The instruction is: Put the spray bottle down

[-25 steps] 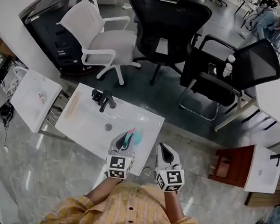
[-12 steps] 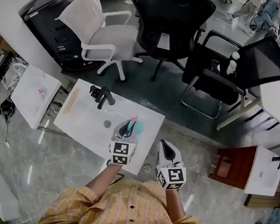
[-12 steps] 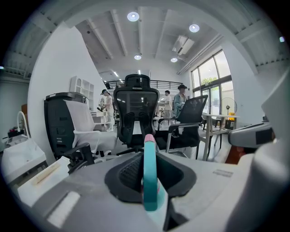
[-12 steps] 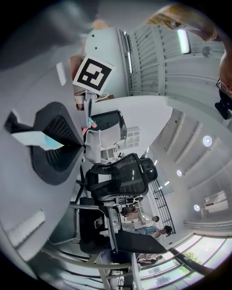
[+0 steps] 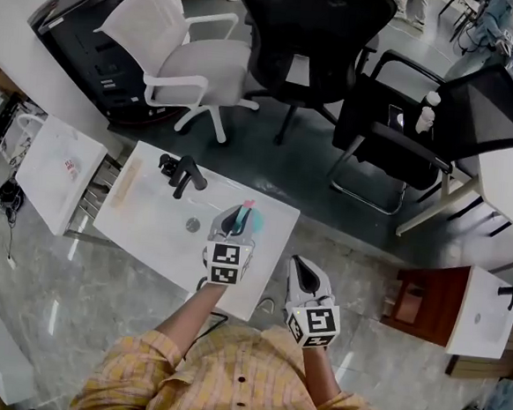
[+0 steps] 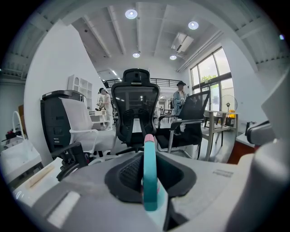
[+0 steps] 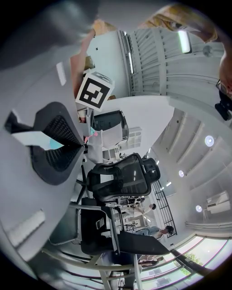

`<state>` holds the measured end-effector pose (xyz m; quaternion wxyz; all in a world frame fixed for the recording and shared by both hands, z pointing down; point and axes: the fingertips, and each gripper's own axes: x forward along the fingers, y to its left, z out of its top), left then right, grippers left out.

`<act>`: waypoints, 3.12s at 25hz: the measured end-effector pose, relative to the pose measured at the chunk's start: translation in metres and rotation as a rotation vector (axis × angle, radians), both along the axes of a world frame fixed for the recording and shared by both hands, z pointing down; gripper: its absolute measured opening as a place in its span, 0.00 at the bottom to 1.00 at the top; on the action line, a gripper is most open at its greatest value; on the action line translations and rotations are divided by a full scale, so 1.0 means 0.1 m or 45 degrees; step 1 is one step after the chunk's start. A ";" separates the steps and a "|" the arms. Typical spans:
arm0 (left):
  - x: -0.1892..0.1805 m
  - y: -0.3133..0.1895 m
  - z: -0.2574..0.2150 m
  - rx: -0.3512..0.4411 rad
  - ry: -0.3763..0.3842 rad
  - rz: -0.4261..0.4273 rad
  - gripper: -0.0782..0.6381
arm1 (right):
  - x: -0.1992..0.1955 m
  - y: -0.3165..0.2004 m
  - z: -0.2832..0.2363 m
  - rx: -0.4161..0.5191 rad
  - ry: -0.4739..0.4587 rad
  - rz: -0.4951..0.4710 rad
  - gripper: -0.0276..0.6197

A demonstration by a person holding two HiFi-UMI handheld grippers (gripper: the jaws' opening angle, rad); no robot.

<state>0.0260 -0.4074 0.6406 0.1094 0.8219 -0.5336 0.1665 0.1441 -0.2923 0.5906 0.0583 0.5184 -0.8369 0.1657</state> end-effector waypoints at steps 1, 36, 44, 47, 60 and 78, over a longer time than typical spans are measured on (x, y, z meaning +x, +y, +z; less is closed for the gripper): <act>0.01 -0.03 0.01 0.001 0.001 0.002 0.21 | 0.00 0.00 0.01 -0.001 0.001 -0.001 0.04; 0.22 -0.53 0.30 -0.058 0.022 0.049 0.23 | 0.16 -0.13 0.04 0.005 -0.006 0.035 0.04; 0.23 -0.52 0.35 -0.075 0.001 0.053 0.28 | 0.16 -0.10 0.06 -0.004 -0.005 0.030 0.04; 0.20 -0.52 0.34 -0.075 0.007 0.051 0.30 | 0.15 -0.10 0.05 -0.003 -0.003 0.030 0.04; 0.20 -0.37 0.08 -0.030 0.054 0.082 0.31 | 0.07 0.01 -0.06 0.017 0.008 0.050 0.04; -0.14 0.59 -0.58 0.050 0.130 0.110 0.21 | -0.18 0.66 -0.35 0.024 -0.023 0.146 0.04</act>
